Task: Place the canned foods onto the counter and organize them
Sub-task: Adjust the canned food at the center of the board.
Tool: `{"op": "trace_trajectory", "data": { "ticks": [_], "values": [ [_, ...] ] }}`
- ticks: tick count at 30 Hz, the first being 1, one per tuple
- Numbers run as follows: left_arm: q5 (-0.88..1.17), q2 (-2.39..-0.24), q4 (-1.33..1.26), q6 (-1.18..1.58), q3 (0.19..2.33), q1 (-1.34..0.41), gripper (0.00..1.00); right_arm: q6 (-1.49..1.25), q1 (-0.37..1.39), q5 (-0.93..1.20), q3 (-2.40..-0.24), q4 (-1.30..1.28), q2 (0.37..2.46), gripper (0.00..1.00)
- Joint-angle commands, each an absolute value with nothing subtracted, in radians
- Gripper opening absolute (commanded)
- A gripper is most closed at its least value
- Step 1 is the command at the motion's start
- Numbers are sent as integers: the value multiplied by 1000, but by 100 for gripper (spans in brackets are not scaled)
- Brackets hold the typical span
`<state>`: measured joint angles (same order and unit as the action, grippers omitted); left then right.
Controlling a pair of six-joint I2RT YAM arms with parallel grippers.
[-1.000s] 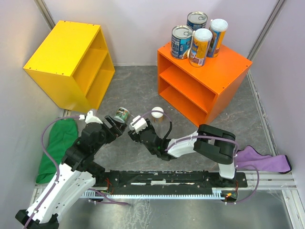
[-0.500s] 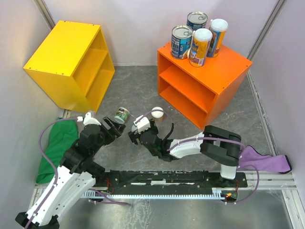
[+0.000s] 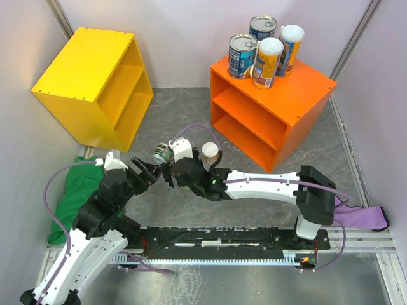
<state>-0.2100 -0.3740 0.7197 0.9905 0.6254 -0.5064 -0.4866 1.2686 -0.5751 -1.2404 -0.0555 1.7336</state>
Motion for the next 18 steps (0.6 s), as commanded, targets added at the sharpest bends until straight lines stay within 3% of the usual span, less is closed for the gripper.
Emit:
{"op": "trace_trajectory", "data": {
  "ticks": [1,18],
  "values": [
    [-227,-333,734,1033,652,-507,88,-659,1275,-500,-1326,-342,1709,99],
    [-225,-280,742,1010,623,-507,88,-709,1274,-525,-1399,-478,1807,99]
  ]
}}
